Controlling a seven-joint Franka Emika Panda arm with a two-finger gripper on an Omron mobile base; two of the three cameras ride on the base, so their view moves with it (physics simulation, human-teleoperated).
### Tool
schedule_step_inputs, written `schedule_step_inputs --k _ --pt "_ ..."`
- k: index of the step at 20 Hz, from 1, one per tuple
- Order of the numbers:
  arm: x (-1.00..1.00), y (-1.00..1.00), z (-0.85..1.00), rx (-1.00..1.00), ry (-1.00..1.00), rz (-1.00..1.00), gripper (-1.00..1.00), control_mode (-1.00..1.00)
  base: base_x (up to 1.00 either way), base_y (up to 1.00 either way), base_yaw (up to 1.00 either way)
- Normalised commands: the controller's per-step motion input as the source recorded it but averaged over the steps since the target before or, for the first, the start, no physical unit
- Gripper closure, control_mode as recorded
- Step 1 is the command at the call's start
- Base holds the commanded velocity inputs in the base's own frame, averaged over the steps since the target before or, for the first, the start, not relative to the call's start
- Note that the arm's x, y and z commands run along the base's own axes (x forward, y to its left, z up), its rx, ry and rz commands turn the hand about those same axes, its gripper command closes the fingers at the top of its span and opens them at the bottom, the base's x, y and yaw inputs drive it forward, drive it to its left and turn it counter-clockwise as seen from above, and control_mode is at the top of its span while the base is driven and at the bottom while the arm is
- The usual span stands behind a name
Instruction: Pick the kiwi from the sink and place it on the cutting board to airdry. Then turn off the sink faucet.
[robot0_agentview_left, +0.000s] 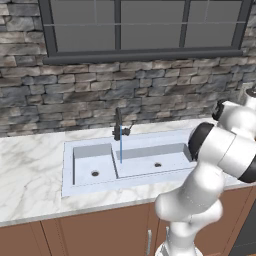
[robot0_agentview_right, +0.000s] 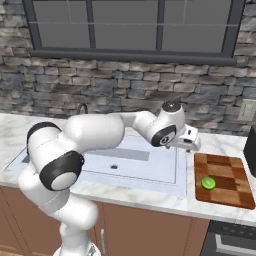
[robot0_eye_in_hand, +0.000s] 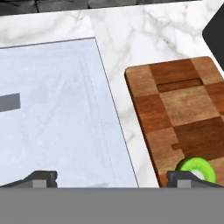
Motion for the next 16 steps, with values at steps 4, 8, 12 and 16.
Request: schedule_step_inputs --k 4,8,12,16 --pt "0.04 0.45 0.1 0.0 0.0 -0.02 -1.0 -1.0 0.0 0.0 0.0" --pt "0.08 0.41 0.1 0.0 0.01 -0.01 -1.0 -1.0 0.0 0.0 0.0" --pt "0.09 0.42 0.09 0.0 0.01 -0.01 -1.0 -1.0 0.0 0.0 0.0" --pt "0.13 0.38 0.07 0.0 0.02 0.0 -1.0 -1.0 0.0 0.0 0.0"
